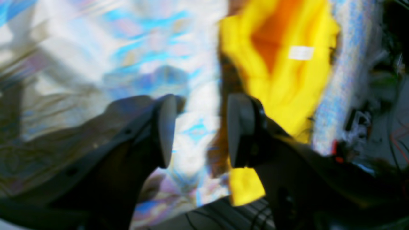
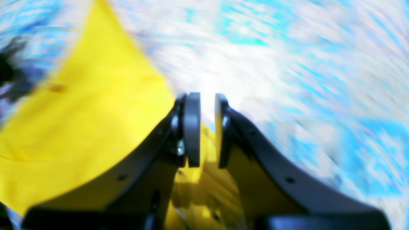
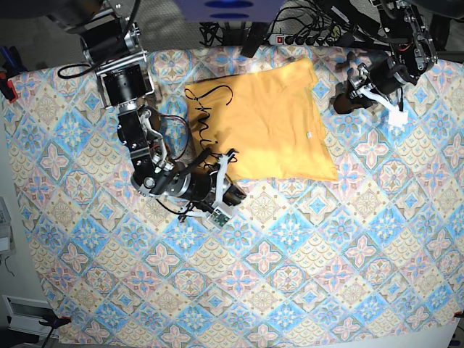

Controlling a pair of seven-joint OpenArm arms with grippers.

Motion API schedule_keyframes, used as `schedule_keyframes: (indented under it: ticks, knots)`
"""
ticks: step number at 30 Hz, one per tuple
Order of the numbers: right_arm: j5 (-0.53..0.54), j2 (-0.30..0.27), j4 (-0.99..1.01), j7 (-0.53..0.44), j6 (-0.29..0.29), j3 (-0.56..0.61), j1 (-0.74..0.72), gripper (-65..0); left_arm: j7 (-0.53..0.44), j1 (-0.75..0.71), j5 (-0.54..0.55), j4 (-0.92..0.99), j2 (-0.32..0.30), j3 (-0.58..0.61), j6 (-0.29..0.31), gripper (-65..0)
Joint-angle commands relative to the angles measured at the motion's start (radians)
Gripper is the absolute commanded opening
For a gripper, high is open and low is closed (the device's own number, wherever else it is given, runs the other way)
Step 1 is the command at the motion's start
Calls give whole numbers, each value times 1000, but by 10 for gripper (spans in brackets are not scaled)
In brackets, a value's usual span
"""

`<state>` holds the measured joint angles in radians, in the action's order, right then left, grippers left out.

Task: Fold the T-shirt properly
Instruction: 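Flatten the shirt bundle with the left gripper while the right gripper holds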

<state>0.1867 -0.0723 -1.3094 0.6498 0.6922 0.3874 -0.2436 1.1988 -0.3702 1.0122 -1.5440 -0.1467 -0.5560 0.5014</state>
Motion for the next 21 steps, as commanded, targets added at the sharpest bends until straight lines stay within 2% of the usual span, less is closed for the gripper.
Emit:
schedule_keyframes:
  ticks: [1,3,5,9,11,13,18,21]
  knots:
    - [20,6,-6,-28,6,-3,-20,-572,5,-2,17,-45,-9,32,9,-388]
    - [4,-7,20,-34,6,-3,-21,-574,10,-2,13,-94,-15,90,9,-394]
    - [-25,-7,46,-34,6,-3,-21,-575,16,-5,13,-129,-15,132,9,-429]
    - [-95,-7,61,-35,6,-1,-21,-575,16,-17,13,-183,-15,227,9,-577]
    - [-125,-7,67,-35,6,3,-21,-576,16,-17,13,-184,-15,268,9,-624]
    - [-151,-7,67,-35,6,3,-21,-576,11,-20,13,-184,-15,308,9,-649]
    - [-160,-5,90,-37,6,3,-29,-576,10,-17,10,-184,-15,399,3,-650]
    - [-161,9,132,-68,6,-1,-53,-576,10,-16,-53,-184,-9,439,1,-650]
